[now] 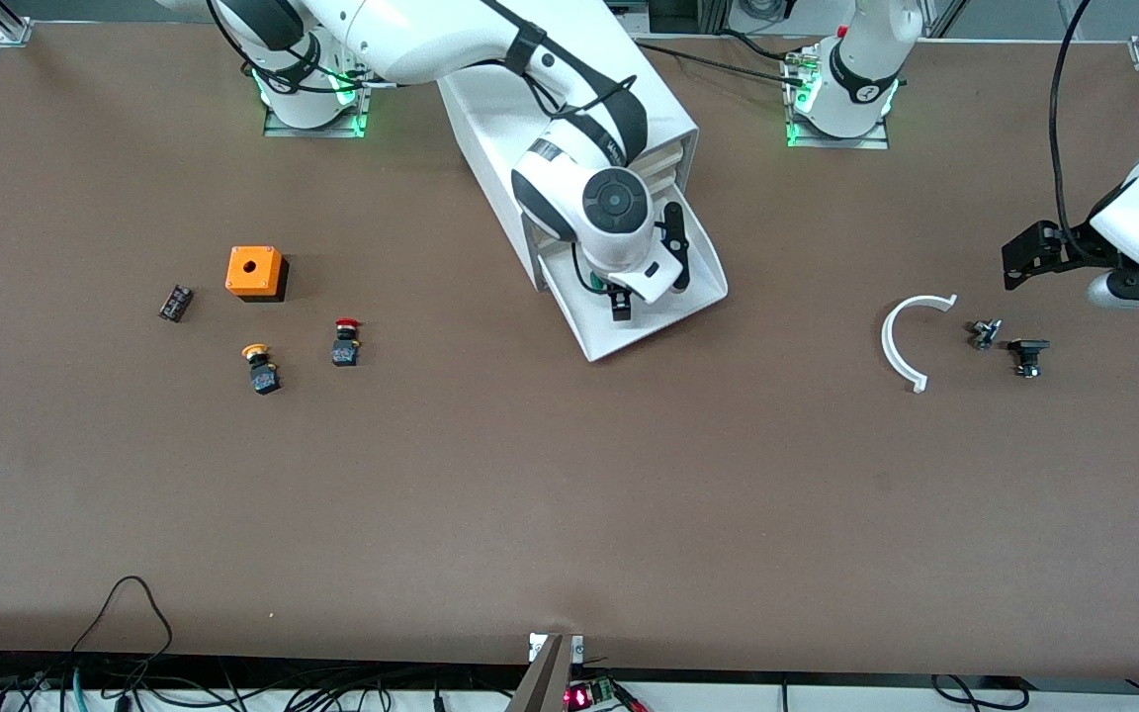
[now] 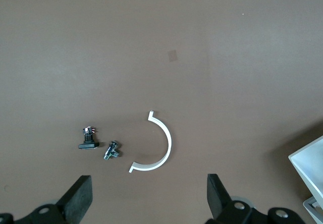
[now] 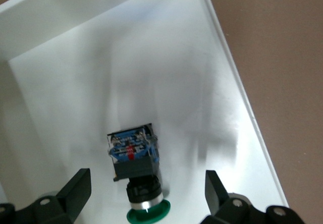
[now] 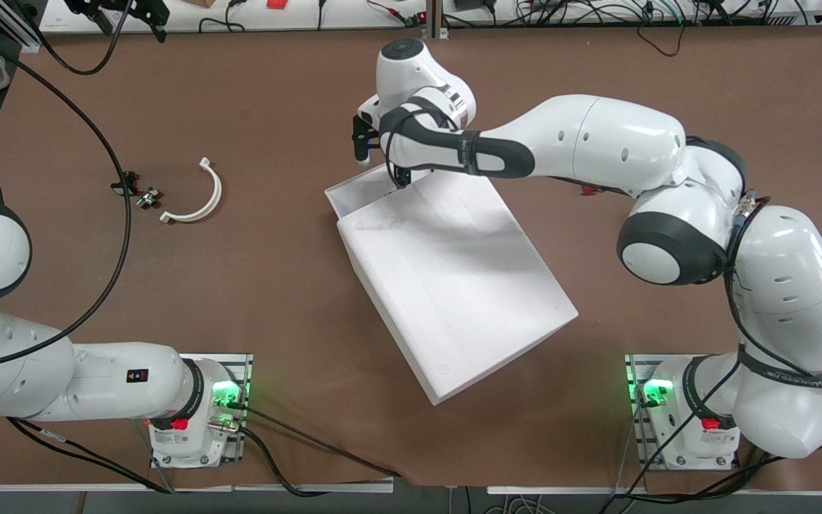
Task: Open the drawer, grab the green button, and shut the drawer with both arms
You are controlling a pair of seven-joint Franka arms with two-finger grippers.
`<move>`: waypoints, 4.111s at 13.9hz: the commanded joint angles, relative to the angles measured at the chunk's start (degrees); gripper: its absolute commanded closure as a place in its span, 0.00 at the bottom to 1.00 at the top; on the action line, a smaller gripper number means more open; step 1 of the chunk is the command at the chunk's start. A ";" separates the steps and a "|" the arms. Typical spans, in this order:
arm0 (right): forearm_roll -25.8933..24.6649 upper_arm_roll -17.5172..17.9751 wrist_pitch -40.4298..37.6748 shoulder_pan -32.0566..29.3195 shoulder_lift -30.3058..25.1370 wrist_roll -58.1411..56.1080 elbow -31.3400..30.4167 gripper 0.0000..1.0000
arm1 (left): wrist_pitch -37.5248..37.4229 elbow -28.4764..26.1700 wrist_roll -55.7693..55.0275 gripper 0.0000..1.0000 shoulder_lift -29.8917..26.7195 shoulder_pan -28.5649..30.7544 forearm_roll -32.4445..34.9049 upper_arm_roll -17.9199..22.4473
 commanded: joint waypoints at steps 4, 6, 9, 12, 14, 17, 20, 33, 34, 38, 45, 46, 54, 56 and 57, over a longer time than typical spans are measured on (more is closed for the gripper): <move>-1.23 -0.23 -0.73 1.25 2.06 -0.22 2.01 0.00 | -0.32 0.62 -0.34 0.00 0.07 -0.17 -1.15 0.31; -1.32 -0.23 -0.20 1.25 2.85 -0.13 2.01 0.00 | -0.41 0.62 -0.34 0.00 0.07 -0.17 -1.15 0.31; -2.19 -0.23 0.06 1.42 3.11 0.04 2.10 0.01 | -0.76 0.54 -0.34 0.00 0.16 -0.17 -1.15 0.31; -2.29 -0.41 0.59 1.51 3.03 -0.30 2.28 0.33 | -0.76 0.62 -0.25 0.00 0.16 -0.26 -1.15 0.31; -2.29 -0.41 1.82 1.60 3.03 -0.40 2.19 0.48 | -0.85 0.62 -0.16 0.00 0.25 -0.43 -1.15 0.31; -2.37 -1.11 1.65 2.22 2.94 -0.57 2.19 0.61 | -0.67 0.45 -0.25 0.00 0.60 -0.61 -1.15 0.22; -2.55 -1.55 1.73 2.57 2.94 -1.80 2.19 0.69 | -0.58 0.45 -0.60 0.00 0.86 -0.70 -1.15 -0.22; 1.49 -5.83 0.24 -6.04 -4.78 6.26 0.62 0.81 | 13.79 -8.50 -17.46 0.00 6.21 -4.21 -4.30 -1.71; 2.10 -7.51 0.24 -6.74 -6.01 7.76 -1.13 0.81 | 17.48 -10.78 -19.74 0.00 7.27 -5.52 -4.92 -1.80; 1.93 -9.53 -0.02 -13.50 -12.52 8.48 -9.83 0.81 | 33.05 -17.82 -33.00 0.00 12.80 -9.91 -4.93 -3.20; 2.72 -13.59 4.88 -18.52 -18.59 22.69 -21.96 0.80 | 44.24 -18.01 -50.16 0.00 24.32 -21.69 -5.02 -3.29; 3.68 -13.59 7.77 -18.61 -19.20 27.16 -24.07 0.80 | 44.24 -18.79 -51.56 0.00 24.50 -22.75 -4.93 -3.29; 3.96 -13.50 12.27 -18.97 -21.67 51.35 -33.13 0.80 | 43.80 -25.29 -51.40 0.00 22.58 -25.48 -4.93 -8.12; 3.69 -13.24 15.78 -18.97 -21.76 54.96 -36.20 0.80 | 43.71 -26.70 -51.40 0.00 22.13 -25.57 -4.93 -10.05; 3.34 -12.98 17.80 -18.79 -21.85 56.28 -38.05 0.80 | 43.71 -27.58 -51.31 0.00 21.87 -25.57 -4.93 -11.10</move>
